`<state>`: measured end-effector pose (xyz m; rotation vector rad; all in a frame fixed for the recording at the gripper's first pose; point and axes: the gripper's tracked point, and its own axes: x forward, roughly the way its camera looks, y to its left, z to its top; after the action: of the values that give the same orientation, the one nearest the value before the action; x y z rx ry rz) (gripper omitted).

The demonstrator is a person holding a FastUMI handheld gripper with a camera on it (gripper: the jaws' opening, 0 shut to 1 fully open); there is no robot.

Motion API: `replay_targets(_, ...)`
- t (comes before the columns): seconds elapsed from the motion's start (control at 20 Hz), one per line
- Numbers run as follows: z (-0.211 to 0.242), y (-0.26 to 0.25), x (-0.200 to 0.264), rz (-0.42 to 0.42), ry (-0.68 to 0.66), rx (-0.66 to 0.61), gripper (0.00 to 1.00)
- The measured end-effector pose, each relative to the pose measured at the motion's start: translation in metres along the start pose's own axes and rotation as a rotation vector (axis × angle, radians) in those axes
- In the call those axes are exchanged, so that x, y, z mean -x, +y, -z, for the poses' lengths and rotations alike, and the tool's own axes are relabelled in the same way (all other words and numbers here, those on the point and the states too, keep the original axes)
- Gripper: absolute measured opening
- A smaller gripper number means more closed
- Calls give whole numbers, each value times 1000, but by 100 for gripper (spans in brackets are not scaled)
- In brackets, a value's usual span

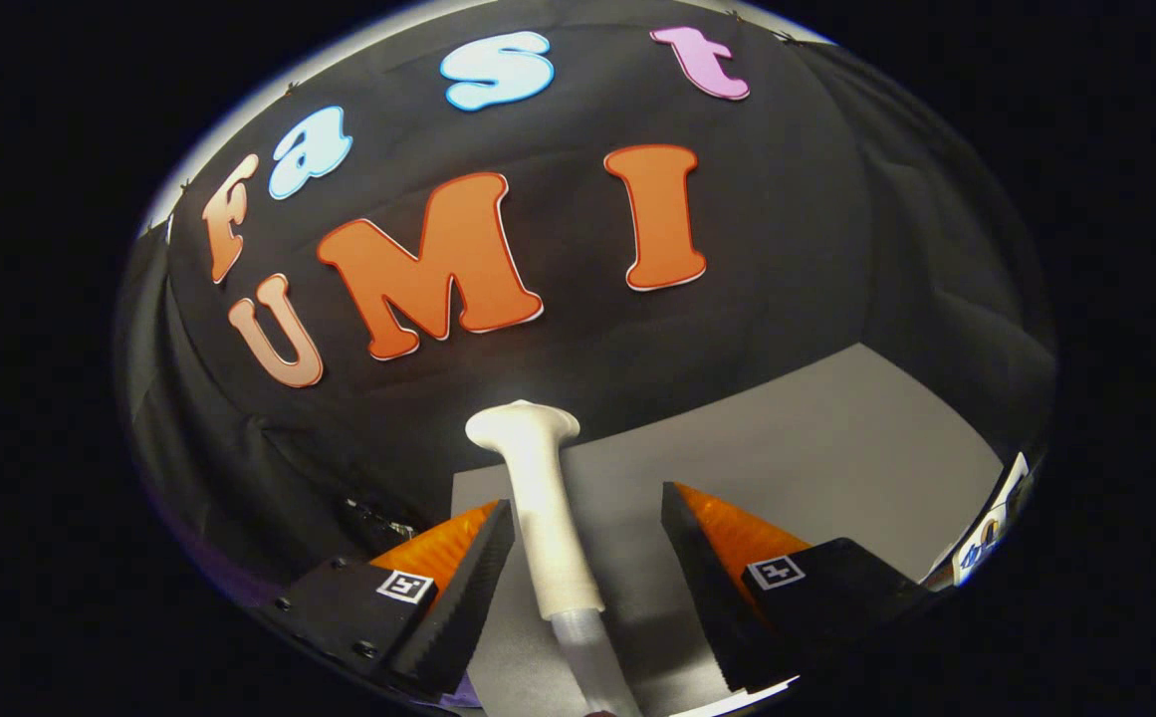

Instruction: Iron the clothes twice with a garment steamer, once on the left side and once on the right side.

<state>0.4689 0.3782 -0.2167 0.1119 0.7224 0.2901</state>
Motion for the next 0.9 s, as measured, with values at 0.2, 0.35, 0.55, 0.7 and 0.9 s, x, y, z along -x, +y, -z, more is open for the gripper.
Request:
replay_targets(0.2, 19, 10, -20, -38, 94, -19, 96)
replay_targets(0.35, 35, 14, -33, -52, 163, -39, 90)
replay_targets(0.55, 45, 20, -35, -73, 211, -85, 61)
replay_targets(0.7, 35, 25, -26, -68, 143, -45, 53)
replay_targets(0.9, 16, 11, 13, -28, 20, -56, 44)
